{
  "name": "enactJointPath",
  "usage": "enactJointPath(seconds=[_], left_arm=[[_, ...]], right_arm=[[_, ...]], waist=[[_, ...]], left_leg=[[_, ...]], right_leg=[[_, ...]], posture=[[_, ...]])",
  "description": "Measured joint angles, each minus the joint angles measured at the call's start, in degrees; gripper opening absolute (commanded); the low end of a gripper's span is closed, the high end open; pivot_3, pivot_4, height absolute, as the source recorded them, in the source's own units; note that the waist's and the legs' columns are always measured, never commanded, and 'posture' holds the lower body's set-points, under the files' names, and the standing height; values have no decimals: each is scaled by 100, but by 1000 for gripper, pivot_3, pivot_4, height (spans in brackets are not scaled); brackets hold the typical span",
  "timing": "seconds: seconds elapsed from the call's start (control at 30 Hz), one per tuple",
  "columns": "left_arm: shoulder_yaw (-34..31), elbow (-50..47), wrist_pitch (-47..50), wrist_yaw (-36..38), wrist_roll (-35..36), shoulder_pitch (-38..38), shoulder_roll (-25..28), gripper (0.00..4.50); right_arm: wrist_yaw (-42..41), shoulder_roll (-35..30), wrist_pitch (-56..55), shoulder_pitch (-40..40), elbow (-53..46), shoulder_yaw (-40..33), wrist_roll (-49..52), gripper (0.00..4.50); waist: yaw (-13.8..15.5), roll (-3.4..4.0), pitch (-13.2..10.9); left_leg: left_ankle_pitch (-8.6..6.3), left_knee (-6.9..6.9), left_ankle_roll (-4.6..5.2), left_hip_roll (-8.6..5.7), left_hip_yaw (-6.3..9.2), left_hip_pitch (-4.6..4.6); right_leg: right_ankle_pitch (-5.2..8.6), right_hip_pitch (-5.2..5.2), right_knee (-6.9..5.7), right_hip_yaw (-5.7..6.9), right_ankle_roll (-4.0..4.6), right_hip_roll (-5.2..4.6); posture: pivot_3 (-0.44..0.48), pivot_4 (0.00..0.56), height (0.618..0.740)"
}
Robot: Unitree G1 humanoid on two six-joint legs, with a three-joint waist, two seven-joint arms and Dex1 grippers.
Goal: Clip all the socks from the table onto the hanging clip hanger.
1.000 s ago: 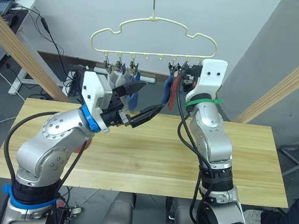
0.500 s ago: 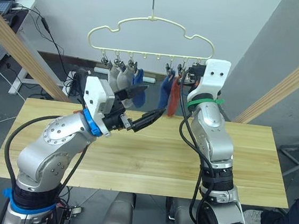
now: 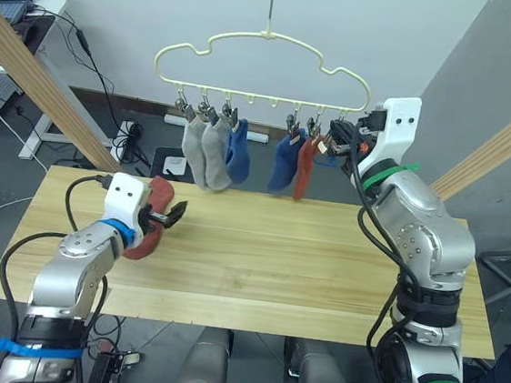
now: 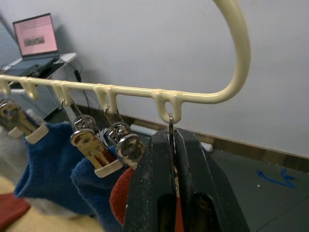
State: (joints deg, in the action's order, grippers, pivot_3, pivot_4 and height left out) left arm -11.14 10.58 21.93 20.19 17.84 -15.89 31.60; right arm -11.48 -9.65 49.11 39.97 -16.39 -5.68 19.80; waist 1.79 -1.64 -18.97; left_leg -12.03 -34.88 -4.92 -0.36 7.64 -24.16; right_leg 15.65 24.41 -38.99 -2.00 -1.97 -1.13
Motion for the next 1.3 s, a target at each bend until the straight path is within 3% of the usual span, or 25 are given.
enactJointPath(seconds=[0.3,0.47,0.6,0.87,1.03,1.3], left_arm=[[-75,2229,-1123,-83,-397,-958,-337,4430],[-212,3033,-1271,-372,-518,-1192,-343,4430],[-469,3100,-1066,-312,-316,-1244,-402,3577],[-419,2514,-906,26,-347,-773,-384,1566],[-263,1536,-602,291,-236,-287,-631,154],[136,-710,710,705,384,579,-942,49]], right_arm=[[422,350,193,5,-148,-5,65,11],[577,431,286,3,-215,-2,68,11],[586,403,299,3,-217,-7,74,0],[554,236,308,16,-200,-58,181,0],[510,78,426,186,-77,-249,311,0],[433,-96,1411,747,301,-852,962,0]], waist=[[-35,-1,0],[-47,-1,0],[-49,-1,0],[-43,0,0],[-32,1,-1],[-42,1,-4]], left_leg=[[-1,0,1,0,1,-3],[-1,0,2,0,2,-1],[-1,-1,3,0,-1,3],[0,0,5,2,-4,13],[3,0,9,1,2,10],[3,3,9,10,11,4]], right_leg=[[0,1,-1,2,0,-6],[0,2,-4,4,0,-5],[-1,0,-7,0,-1,-5],[0,-9,-7,-5,-1,-8],[0,-13,-3,-10,-1,-15],[0,-12,1,-14,-1,-18]], posture=[[175,359,740],[174,362,740],[172,365,740],[174,372,740],[171,368,740],[147,370,740]])
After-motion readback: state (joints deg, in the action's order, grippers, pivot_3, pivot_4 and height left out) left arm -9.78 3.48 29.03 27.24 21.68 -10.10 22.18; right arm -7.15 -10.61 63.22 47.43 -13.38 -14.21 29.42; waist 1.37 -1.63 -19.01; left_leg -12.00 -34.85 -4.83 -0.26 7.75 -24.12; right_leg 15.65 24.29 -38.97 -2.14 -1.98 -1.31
